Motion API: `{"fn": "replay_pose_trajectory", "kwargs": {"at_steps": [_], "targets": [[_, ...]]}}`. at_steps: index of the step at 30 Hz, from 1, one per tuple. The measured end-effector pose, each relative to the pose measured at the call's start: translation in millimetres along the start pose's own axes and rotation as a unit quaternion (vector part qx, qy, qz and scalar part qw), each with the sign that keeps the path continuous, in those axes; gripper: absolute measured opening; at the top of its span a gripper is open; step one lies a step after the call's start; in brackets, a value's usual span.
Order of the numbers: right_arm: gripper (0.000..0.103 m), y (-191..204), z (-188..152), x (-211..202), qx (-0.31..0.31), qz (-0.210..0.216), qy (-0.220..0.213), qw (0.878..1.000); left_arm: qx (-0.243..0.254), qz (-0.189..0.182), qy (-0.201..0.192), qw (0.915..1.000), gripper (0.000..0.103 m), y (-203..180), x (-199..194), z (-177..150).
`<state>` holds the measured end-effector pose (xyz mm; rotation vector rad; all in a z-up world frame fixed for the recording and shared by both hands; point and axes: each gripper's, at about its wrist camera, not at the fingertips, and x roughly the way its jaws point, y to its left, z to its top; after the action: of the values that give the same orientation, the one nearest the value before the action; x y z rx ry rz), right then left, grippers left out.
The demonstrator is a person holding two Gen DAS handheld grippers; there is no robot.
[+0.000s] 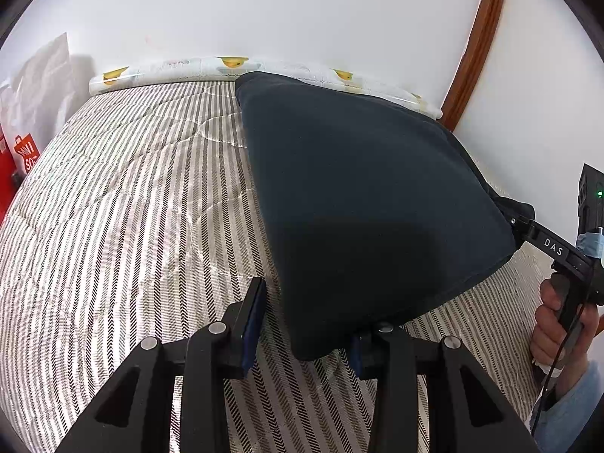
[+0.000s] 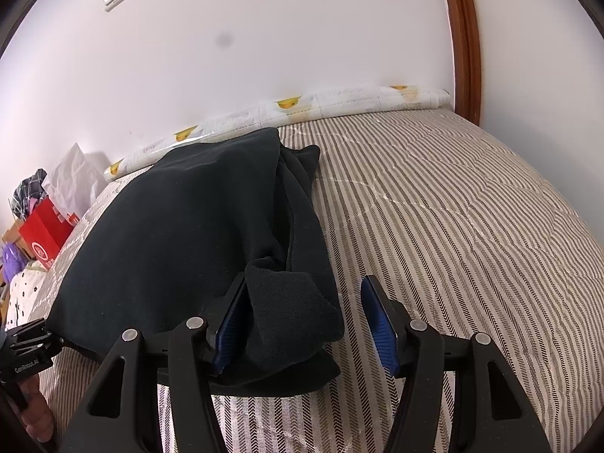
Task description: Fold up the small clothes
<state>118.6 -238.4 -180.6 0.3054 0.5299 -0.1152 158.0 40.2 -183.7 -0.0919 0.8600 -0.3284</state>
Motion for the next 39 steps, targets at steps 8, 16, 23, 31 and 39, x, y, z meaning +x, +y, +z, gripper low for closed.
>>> {"fn": "replay_pose_trajectory", "kwargs": {"at_steps": [8,16,23,31,39], "targets": [[0.059,-0.6,-0.8,-1.7,0.003,0.002,-0.003,1.0,-0.003,0.01,0.0,0.9999,0.042,-1.1,-0.3,-0.6],[0.059,-1.3,-4.9,-13.1,-0.005,0.001,-0.008,1.0,-0.007,0.011,0.003,0.9999,0.049,1.5,-3.8,-3.1],[0.059,-16.9,-10.4,-58.3,-0.017,-0.014,-0.023,0.999,0.002,-0.001,0.0,1.0,0.047,2.0,-29.9,-7.8],[0.055,11.4,39.7,-38.6,-0.057,0.026,-0.019,0.998,0.004,0.01,-0.037,0.9993,0.054,-0.6,-63.8,12.4],[0.009,23.8,42.8,26.1,-0.068,0.038,0.057,0.995,-0.007,0.027,-0.018,0.9995,0.054,6.2,-42.4,35.2]]}}
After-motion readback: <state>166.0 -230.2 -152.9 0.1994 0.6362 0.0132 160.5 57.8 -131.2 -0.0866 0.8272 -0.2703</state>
